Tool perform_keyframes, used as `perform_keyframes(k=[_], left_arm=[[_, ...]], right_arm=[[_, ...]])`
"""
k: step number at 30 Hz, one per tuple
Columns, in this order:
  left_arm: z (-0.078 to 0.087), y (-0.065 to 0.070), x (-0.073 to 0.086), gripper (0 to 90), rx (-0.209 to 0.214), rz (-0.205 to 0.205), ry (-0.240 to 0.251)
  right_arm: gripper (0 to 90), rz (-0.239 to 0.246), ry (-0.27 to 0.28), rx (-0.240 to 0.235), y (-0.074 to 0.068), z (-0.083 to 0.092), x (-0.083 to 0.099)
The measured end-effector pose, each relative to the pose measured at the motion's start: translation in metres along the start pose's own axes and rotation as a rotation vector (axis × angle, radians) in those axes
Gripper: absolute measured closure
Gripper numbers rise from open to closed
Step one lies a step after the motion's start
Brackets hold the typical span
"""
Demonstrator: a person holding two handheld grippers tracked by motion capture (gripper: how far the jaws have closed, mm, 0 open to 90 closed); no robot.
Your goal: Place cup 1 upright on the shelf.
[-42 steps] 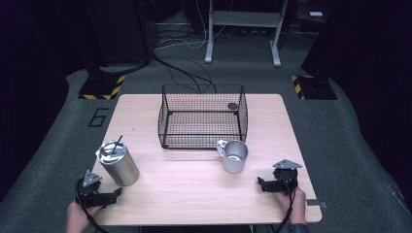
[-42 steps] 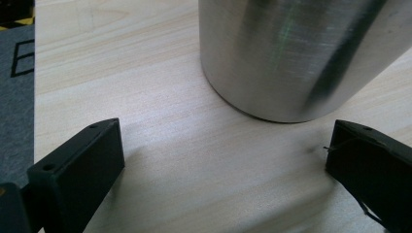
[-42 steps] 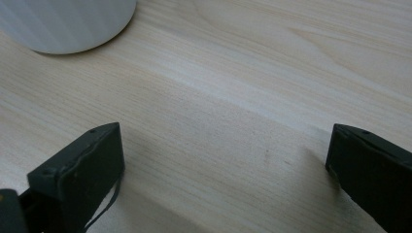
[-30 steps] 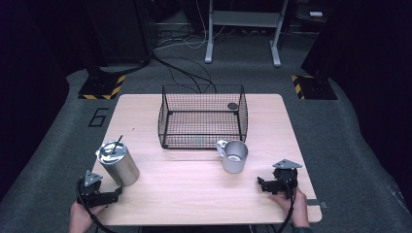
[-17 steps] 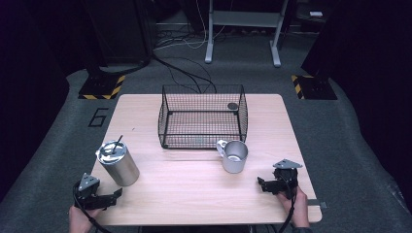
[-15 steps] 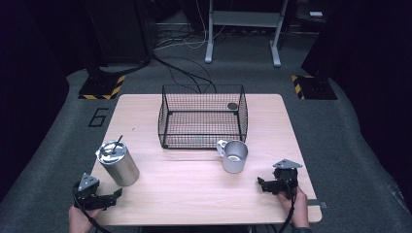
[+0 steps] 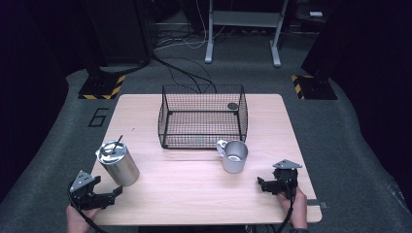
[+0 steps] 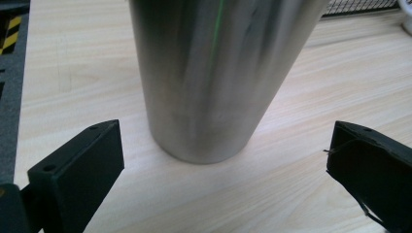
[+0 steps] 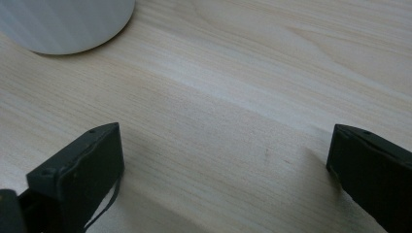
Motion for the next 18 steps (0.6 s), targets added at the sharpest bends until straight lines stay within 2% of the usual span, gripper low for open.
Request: perform_keyframes(k=[5,7,10,11,18], left_arm=[[0.005,0.001,-0.012,0.0,-0.005,-0.01,0.021],[0.006,0.002,-0.018,0.0,-0.011,-0.008,0.044],[0.008,0.001,-0.022,0.0,-0.015,-0.021,0.04],[0.009,0.001,-0.026,0.0,-0.016,-0.024,0.041],[0.009,0.002,-0.048,0.0,-0.037,-0.052,0.07]], right_arm=[[0.0,-0.005,0.002,0.001,0.0,0.0,0.0],[0.0,-0.01,0.003,0.001,-0.001,0.0,0.0],[0.0,-0.013,0.001,0.001,-0.001,0.0,0.0],[0.0,-0.001,0.0,0.001,0.0,0.0,0.0],[0.0,-0.01,0.0,0.002,-0.001,0.0,0.0]])
Point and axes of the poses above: each handheld gripper's, and its own axes: z roughly backward along the jaws, x roughly out of its underside, y roughly to its right, the point moved 5 cm from there along -z, roughly forward along the jaws, and after that the axes turned 1 degree about y, right-handed, at the moved point
